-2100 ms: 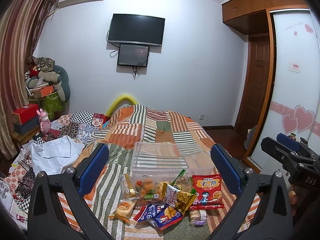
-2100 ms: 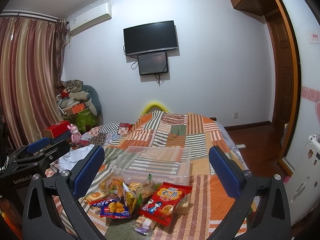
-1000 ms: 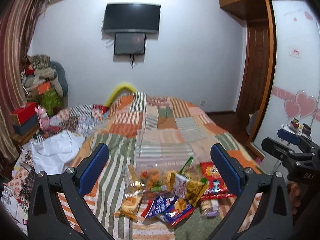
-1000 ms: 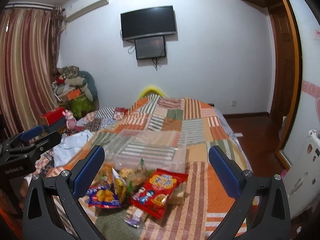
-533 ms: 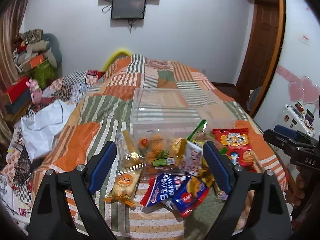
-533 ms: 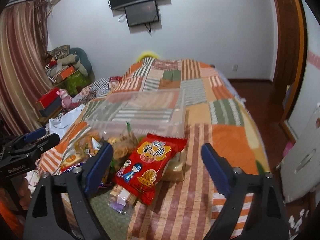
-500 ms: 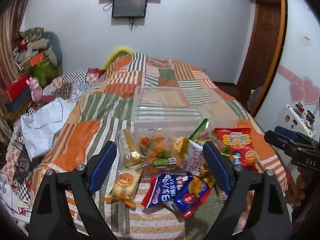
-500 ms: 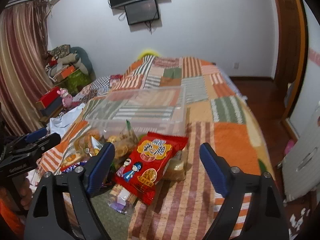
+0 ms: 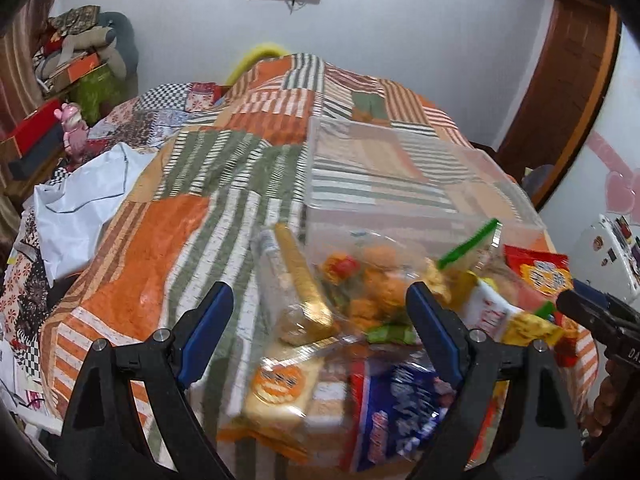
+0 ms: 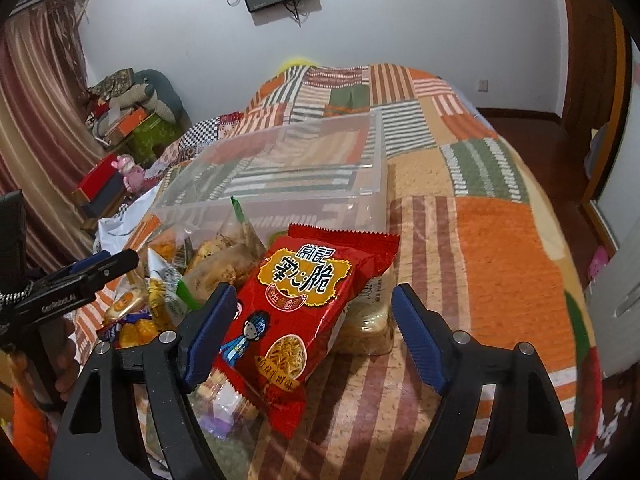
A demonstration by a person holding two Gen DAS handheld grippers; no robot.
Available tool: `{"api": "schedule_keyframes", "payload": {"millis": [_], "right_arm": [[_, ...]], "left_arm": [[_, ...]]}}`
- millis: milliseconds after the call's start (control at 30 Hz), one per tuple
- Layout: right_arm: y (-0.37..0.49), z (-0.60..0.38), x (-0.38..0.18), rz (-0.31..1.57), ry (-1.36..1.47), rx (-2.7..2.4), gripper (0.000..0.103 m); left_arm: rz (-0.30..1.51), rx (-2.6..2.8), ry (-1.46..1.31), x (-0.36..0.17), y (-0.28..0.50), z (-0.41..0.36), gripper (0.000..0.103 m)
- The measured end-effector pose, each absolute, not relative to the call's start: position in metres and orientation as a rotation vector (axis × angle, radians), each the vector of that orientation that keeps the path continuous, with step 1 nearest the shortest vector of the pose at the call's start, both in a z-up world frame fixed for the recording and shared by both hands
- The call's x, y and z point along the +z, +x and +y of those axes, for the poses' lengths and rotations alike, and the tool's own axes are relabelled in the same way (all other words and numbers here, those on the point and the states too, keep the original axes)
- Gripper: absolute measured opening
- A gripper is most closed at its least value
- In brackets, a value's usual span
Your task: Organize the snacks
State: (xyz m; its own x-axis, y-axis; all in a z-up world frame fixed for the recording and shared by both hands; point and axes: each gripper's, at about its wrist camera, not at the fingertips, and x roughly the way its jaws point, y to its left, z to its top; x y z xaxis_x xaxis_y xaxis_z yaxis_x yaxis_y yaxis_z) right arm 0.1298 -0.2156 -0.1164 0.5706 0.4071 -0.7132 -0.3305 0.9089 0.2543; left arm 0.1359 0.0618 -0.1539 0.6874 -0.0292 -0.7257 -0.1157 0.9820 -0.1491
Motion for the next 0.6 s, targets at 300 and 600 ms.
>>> {"api": "schedule_keyframes", "payload": {"millis": [300,600], "right_arm": [[0.141,-0.205,-0.128,0.9,0.096,0.455,0.066],[0.147,-0.191,-0.129,0.89,0.031,0.461,0.065]], "left_arm": [[0.847,0.106,-0.173,-0.171,0.156,0.084,0.088],[0.897,0.091,-0.218,-0.189,0.174,0.093,0.081]]}}
